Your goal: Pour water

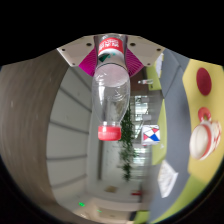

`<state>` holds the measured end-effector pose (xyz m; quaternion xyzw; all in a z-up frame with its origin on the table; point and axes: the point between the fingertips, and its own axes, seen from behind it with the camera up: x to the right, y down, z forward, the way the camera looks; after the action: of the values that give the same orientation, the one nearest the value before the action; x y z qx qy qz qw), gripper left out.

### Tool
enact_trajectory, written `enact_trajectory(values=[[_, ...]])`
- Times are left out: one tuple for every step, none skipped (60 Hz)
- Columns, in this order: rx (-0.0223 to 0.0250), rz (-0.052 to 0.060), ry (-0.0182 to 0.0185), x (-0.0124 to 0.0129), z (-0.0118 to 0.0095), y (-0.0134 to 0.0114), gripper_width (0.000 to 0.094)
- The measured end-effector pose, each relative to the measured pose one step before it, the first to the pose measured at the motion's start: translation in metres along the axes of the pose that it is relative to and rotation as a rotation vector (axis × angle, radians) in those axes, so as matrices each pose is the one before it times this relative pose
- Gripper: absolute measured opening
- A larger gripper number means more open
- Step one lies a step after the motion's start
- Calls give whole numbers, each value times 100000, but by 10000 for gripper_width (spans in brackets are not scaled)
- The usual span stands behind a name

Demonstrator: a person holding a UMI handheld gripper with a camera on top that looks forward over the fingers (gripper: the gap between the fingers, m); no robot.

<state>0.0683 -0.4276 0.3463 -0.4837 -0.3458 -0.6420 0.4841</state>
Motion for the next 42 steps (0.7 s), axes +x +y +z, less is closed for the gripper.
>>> enact_trajectory(values=[[2313,-4684,104,-348,254,-754,318],[2452,-4594,-81,-379,180,-794,319],[2588,-4253,-603,-546,374,-256,319],[1903,-5197,-130,-391,161,-1264,320],[1837,-4296,-140,-389,241,-704,319],[1761,-3637,68,-435,219,-661,317],[1664,-3410,-14,-348,209,-664,317],[1794,-2972,-470,-606,247,-32,318],[1124,-4054,-433,-322,217,-1079,319],[1882,-3024,-333,-730,57,65,318],[1332,-3067,-259,-354,215,-515,319],[1241,-3114,-359,-323,215,-502,318],[1178,-3237,-491,126,451,-1246,319],[2114,-3041,-105,-196,163,-682,319],[1886,-3082,149,-82,153,-624,318],[1732,-2823,309,-32,62,-596,318],[1649,-2670,320,45,50,-565,317],[1436,-2373,343,4,36,-508,317],[1511,-2001,621,-1376,-185,241,319],[936,-1723,103,-6,135,-370,318],[671,-875,-380,670,455,-527,317],[244,-814,-69,43,120,-199,319],[306,-326,-139,-11,91,-131,319],[349,104,-185,-14,25,-112,319],[286,345,-203,40,19,-93,319],[125,354,-196,6,4,-23,317],[252,171,-230,13,-4,-47,317],[-52,-89,-94,38,-1,66,317],[60,-125,149,123,-28,29,317],[349,-89,784,-188,-127,129,320],[267,387,670,373,-16,-17,320],[512,960,576,284,-57,71,320],[113,1158,511,293,-18,88,320],[-85,1606,322,318,-47,149,319],[-230,2189,353,395,-90,250,321],[-313,2866,562,487,-96,246,320],[-375,3510,714,522,-113,318,321],[-603,3808,757,611,-72,366,319],[-1225,2975,1094,259,-95,38,320],[-952,4952,218,824,-107,670,319],[-1314,4794,586,712,-76,494,319],[-1230,5356,625,681,-180,473,320]])
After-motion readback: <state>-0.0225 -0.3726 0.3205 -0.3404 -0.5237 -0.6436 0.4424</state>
